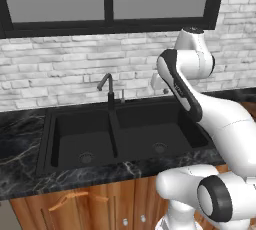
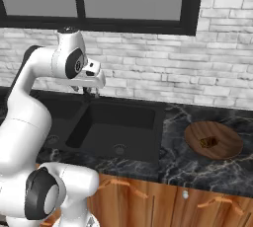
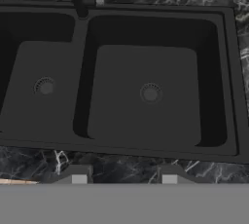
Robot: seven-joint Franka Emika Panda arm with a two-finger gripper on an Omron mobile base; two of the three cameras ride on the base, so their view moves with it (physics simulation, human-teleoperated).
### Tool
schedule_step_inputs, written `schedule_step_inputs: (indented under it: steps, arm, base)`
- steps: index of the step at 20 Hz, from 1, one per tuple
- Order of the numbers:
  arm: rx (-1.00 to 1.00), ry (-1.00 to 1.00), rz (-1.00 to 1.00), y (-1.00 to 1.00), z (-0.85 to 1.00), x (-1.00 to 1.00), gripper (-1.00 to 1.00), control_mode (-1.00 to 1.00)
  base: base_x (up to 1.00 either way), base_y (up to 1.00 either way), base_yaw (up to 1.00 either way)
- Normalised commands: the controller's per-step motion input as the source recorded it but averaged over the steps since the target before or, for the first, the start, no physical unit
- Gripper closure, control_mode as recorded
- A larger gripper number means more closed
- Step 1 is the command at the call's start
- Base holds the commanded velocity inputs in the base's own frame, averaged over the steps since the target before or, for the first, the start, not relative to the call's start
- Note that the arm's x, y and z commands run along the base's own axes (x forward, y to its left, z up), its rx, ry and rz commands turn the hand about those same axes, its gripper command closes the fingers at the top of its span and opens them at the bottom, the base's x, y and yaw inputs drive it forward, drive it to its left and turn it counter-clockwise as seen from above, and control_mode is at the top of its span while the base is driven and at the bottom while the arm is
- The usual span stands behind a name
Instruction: Move the glass cup from next to the sink to the open cabinet. Then, move the bowl with the sweet potato to the fridge to clear the area for faucet cleaning.
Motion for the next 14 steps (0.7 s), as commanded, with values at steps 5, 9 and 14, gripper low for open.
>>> schedule_step_inputs:
  steps: [5, 9, 14]
  arm:
    - [0.01, 0.04, 0.00, -0.01, -0.10, -0.05, -1.00, -1.00]
    - [0.03, 0.02, -0.11, -0.28, -0.19, -0.44, -1.00, 1.00]
    - [0.00, 0.00, 0.00, 0.00, 0.00, 0.00, -1.00, 1.00]
  base:
    - [0.00, 0.00, 0.00]
    - [-0.48, -0.50, -0.20]
    - [-0.18, -1.00, -0.38]
